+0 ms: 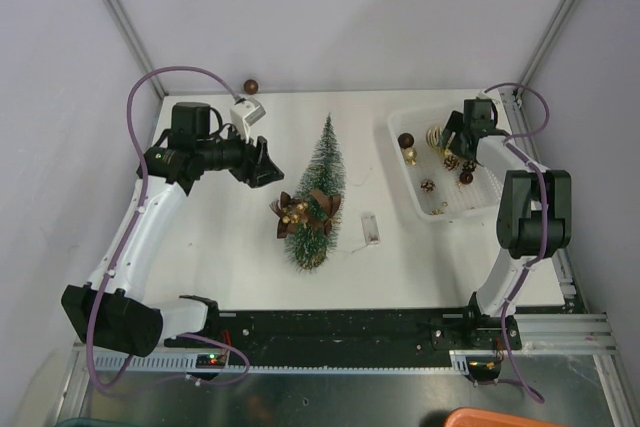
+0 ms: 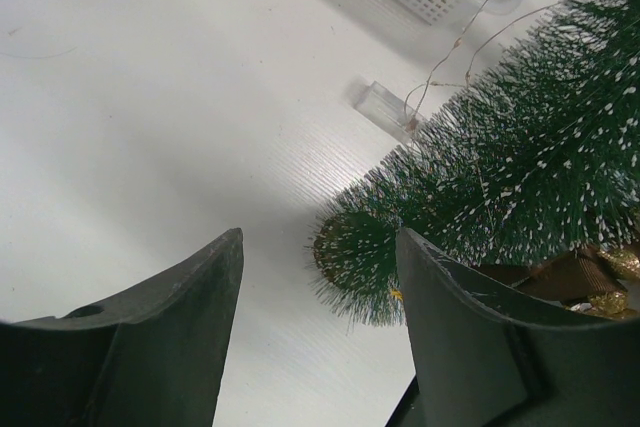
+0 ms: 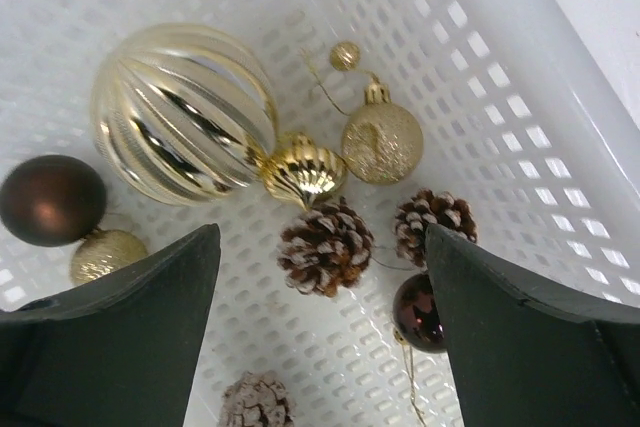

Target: Decorate the small christmas tree

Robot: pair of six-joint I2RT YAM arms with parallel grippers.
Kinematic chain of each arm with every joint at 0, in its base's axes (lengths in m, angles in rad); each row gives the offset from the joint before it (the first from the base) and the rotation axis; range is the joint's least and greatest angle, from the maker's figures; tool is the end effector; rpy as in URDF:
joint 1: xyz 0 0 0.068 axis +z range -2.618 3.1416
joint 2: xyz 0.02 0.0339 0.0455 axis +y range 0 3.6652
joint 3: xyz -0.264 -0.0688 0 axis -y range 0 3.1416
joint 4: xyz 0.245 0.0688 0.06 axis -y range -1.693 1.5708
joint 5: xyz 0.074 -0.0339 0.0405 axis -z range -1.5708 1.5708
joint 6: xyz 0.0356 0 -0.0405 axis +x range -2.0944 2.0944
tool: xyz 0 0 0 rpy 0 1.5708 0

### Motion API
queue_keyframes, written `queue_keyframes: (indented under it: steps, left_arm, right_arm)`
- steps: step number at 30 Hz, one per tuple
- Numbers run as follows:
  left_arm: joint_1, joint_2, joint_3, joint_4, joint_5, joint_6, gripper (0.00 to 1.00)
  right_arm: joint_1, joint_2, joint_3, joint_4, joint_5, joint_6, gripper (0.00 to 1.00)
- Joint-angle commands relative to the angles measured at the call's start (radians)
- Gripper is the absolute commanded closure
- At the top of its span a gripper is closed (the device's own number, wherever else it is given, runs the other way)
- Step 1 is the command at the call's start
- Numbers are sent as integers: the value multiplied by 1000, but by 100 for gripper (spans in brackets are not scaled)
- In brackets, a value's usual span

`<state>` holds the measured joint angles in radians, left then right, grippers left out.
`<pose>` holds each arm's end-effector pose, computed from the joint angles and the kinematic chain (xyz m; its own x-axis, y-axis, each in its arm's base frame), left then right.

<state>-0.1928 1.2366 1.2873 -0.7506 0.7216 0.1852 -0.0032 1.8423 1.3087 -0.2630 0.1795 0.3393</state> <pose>0.2429 -0.0714 0.3704 -0.5036 0.2392 -0.8302 0.7453 0.6064 -0.2774 0.4085 -0.0077 0.2169 -0.6316 0.3295 -0.7018 0.3586 0.9267 0.1123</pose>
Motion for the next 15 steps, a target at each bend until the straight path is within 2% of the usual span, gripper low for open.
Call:
queue_keyframes:
  steps: [1, 8, 15]
  left_arm:
    - [7, -20, -19, 7, 19, 25, 32]
    - [7, -8, -14, 9, 35, 24, 33]
    - [7, -16, -22, 9, 29, 27, 33]
  right_arm:
    - [-10, -85, -70, -6, 66, 15, 15]
    - [-23, -140, -153, -28, 87, 33, 19]
    - [-49, -117, -157, 55, 105, 35, 22]
